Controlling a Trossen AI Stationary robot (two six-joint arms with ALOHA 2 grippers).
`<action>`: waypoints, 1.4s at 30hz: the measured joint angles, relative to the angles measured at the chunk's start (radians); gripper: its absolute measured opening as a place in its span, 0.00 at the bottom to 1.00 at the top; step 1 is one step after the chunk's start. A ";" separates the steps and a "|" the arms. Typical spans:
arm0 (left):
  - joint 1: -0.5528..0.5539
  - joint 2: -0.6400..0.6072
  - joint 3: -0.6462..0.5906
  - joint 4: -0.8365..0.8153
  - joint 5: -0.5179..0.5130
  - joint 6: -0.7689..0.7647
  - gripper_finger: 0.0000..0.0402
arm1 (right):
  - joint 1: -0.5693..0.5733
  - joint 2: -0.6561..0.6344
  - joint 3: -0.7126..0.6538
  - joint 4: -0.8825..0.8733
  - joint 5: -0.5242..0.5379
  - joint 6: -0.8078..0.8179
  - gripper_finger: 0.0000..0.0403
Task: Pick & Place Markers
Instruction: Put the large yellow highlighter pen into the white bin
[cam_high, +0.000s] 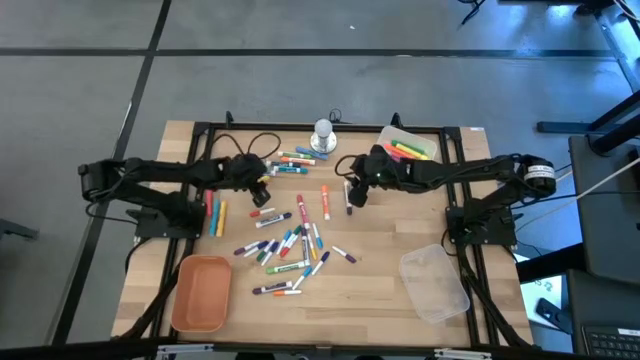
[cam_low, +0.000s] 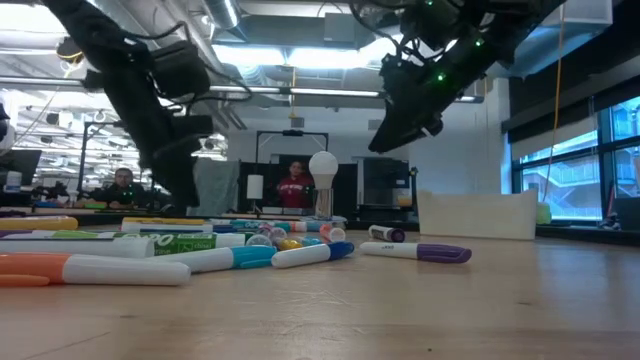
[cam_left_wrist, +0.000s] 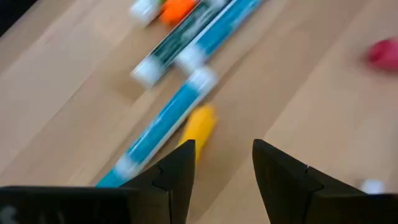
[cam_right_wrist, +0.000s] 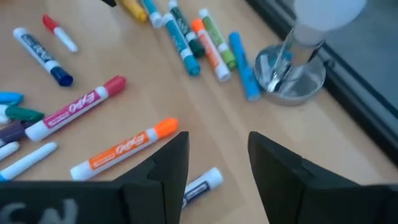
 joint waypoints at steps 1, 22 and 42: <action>-0.002 0.000 0.005 -0.031 -0.024 -0.013 0.39 | -0.008 -0.001 0.000 0.023 0.000 -0.002 0.41; 0.064 0.020 -0.001 -0.135 -0.077 -0.010 0.38 | -0.050 -0.002 0.000 0.132 -0.113 -0.043 0.41; 0.042 0.153 -0.002 -0.071 -0.034 -0.022 0.17 | -0.031 -0.002 0.040 0.151 -0.202 0.005 0.41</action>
